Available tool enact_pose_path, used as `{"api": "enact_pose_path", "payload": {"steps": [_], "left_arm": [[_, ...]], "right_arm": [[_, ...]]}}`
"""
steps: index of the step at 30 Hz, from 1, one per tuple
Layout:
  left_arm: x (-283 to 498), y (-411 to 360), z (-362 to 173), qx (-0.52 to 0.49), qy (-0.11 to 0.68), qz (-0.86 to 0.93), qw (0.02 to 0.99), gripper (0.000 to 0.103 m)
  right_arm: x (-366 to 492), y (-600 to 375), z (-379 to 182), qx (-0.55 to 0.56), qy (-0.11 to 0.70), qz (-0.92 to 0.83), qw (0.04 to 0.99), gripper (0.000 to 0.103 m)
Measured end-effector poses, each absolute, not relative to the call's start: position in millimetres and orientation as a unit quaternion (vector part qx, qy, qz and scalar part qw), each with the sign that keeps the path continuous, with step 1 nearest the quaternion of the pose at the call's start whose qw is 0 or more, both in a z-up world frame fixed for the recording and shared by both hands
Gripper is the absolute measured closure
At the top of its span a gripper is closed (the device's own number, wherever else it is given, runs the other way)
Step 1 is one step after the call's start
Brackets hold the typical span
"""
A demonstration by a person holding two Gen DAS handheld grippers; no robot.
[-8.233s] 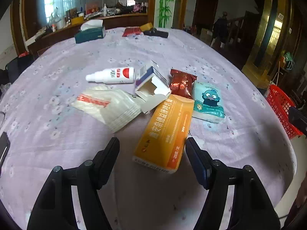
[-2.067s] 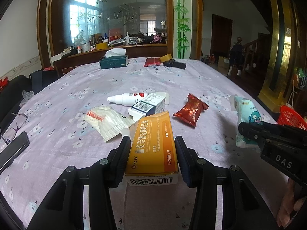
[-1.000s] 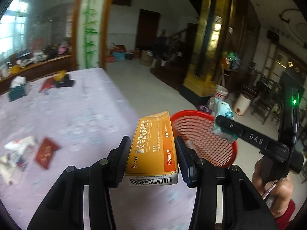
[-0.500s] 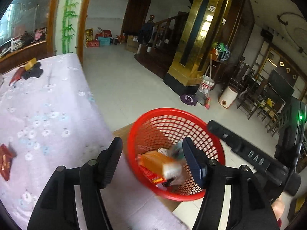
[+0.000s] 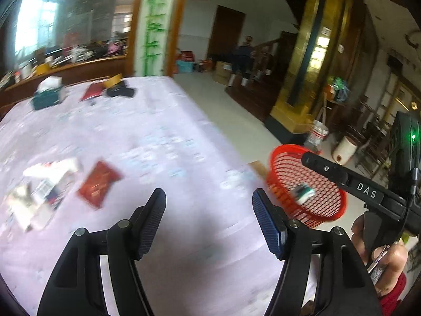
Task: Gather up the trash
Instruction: 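Move both open tools back from the basket toward the table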
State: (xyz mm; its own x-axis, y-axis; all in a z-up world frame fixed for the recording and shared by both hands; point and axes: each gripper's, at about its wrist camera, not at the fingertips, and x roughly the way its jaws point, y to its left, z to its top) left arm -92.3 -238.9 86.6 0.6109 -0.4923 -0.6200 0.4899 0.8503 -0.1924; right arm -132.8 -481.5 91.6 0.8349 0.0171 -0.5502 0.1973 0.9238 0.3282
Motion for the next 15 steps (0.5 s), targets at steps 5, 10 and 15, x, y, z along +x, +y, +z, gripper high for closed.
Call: {"api": "enact_pose_path", "payload": {"steps": [5,10,15], "left_arm": [[-96,-175,80,-0.029,0.352,-0.224,0.909,0.036],[-93,-113,76,-0.066,0.355,-0.172,0.917,0.036],[-83,-55,68,-0.089,0.356,-0.090,0.926,0.036]], "right_arm": [[-109,-424,86,0.158,0.310,0.010,0.938,0.039],[-84,-364,73,0.137,0.350,0.074,0.924,0.039],[-52,-310,64,0.114,0.386,0.119,0.908,0.035]]}}
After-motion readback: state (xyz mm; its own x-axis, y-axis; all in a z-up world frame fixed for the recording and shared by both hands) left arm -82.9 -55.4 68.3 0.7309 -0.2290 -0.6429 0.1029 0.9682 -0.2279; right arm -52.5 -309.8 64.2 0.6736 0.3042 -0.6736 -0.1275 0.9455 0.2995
